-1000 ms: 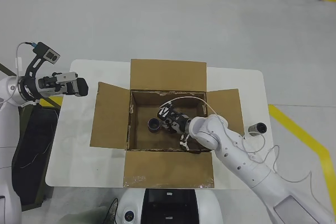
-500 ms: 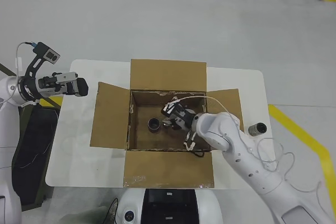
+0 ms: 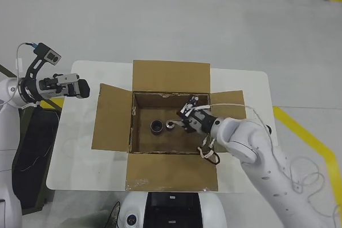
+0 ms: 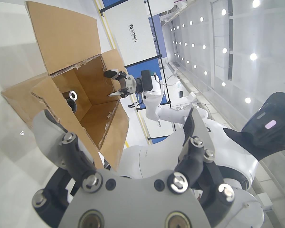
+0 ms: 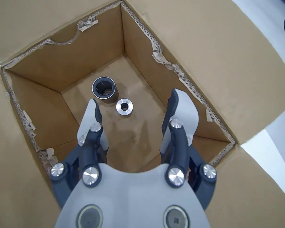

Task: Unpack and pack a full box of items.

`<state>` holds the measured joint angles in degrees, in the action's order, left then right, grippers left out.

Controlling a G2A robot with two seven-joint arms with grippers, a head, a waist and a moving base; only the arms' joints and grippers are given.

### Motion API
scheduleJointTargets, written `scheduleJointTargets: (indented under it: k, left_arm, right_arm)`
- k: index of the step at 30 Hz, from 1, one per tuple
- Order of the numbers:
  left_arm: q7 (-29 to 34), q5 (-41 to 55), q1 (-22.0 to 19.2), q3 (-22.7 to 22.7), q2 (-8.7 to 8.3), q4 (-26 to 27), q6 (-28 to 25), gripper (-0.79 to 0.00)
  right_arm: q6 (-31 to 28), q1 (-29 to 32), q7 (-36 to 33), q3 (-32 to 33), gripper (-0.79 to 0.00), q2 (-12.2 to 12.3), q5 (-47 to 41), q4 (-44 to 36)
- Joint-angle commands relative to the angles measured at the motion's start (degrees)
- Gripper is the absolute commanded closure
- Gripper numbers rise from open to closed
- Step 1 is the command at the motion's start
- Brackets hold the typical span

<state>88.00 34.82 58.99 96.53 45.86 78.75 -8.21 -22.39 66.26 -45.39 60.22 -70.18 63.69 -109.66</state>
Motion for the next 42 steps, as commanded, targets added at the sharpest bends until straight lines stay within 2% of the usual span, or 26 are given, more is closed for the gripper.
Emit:
scheduleJointTargets:
  k: [1, 8, 14, 21, 27, 34, 42]
  left_arm:
    - [0.0, 0.0, 0.0, 0.0, 0.0, 0.0, 0.0, -0.785]
    - [0.0, 0.0, 0.0, 0.0, 0.0, 0.0, 0.0, -0.785]
    - [0.0, 0.0, 0.0, 0.0, 0.0, 0.0, 0.0, -0.785]
    - [0.0, 0.0, 0.0, 0.0, 0.0, 0.0, 0.0, -0.785]
    - [0.0, 0.0, 0.0, 0.0, 0.0, 0.0, 0.0, -0.785]
    - [0.0, 0.0, 0.0, 0.0, 0.0, 0.0, 0.0, -0.785]
    - [0.0, 0.0, 0.0, 0.0, 0.0, 0.0, 0.0, -0.785]
  right_arm:
    - [-0.17, 1.89, 0.0, 2.77, -0.557, 0.52, -0.39, -1.91]
    - [-0.81, 7.48, 0.51, 9.64, -0.566, 1.81, -2.09, -7.48]
    - [-1.22, 12.68, 1.24, 18.99, -0.591, 3.01, -4.65, -11.42]
    - [-1.62, 19.87, 2.96, 31.23, -0.588, 4.18, -7.67, -11.81]
    - [-1.54, 25.03, 4.76, 39.27, -0.588, 4.74, -11.16, -11.17]
    - [-0.71, 29.63, 6.04, 45.13, -0.594, 5.14, -11.26, -9.96]
    - [0.29, 33.28, 6.51, 46.89, -0.637, 5.38, -8.68, -8.27]
